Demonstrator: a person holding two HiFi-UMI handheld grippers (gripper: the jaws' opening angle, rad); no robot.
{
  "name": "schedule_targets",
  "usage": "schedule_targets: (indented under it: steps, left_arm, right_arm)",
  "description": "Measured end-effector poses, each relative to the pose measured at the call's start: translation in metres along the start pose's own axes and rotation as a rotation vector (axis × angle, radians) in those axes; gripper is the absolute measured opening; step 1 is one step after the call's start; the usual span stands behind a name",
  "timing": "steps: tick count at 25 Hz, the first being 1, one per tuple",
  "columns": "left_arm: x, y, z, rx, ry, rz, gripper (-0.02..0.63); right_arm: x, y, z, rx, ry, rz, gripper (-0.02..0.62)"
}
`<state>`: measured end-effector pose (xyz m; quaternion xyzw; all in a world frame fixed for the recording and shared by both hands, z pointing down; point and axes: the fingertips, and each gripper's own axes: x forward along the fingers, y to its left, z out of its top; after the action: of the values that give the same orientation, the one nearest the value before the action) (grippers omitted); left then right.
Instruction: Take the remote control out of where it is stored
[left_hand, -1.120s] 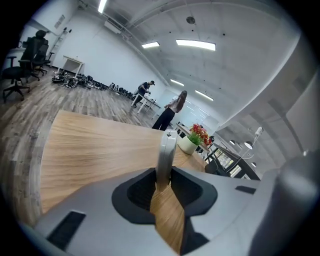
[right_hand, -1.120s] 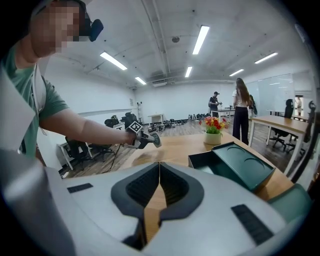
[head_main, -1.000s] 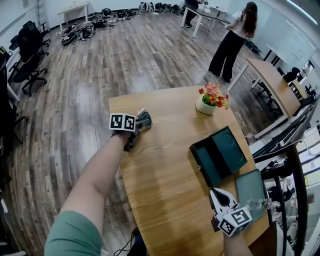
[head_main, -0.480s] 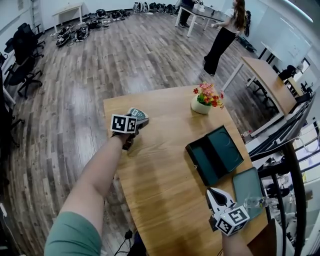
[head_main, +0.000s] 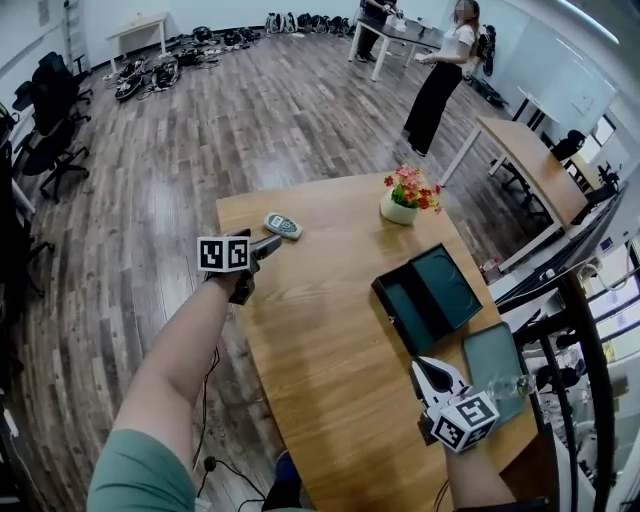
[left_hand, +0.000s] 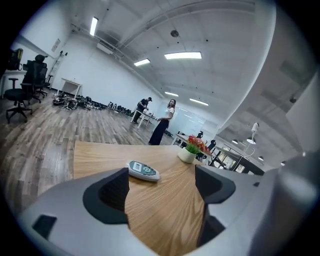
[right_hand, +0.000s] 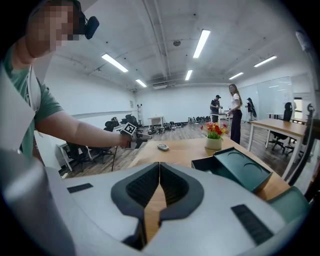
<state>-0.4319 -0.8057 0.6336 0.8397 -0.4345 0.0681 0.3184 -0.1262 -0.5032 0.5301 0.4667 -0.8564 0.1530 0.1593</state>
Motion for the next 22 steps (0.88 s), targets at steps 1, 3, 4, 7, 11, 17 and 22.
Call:
schedule_targets:
  steps: [1, 3, 4, 7, 11, 17, 22]
  left_arm:
    - [-0.006, -0.006, 0.001, -0.002, -0.009, -0.013, 0.417]
    - [-0.02, -0.021, -0.001, -0.001, -0.008, -0.039, 0.417]
    - [-0.029, -0.031, -0.005, -0.006, 0.0, -0.061, 0.417]
    - [-0.056, -0.07, -0.024, -0.006, 0.029, -0.146, 0.396]
    - [-0.107, -0.128, -0.034, 0.022, -0.03, -0.234, 0.202]
    - [-0.213, -0.21, -0.083, -0.019, -0.173, -0.309, 0.003]
    - [-0.295, -0.298, -0.131, -0.01, -0.237, -0.308, 0.003]
  right_arm:
    - [-0.002, 0.001, 0.001, -0.006, -0.002, 0.0, 0.006]
    - [-0.006, 0.004, 0.003, -0.009, -0.006, 0.002, 0.006]
    - [-0.009, 0.007, 0.002, -0.007, -0.008, 0.004, 0.006]
    - [-0.02, 0.016, 0.003, -0.011, -0.017, 0.014, 0.006]
    - [-0.041, 0.024, 0.017, -0.019, -0.048, 0.022, 0.006]
    - [-0.097, 0.034, 0.011, -0.016, -0.084, 0.03, 0.006]
    - [-0.165, 0.041, -0.001, -0.017, -0.122, 0.071, 0.006]
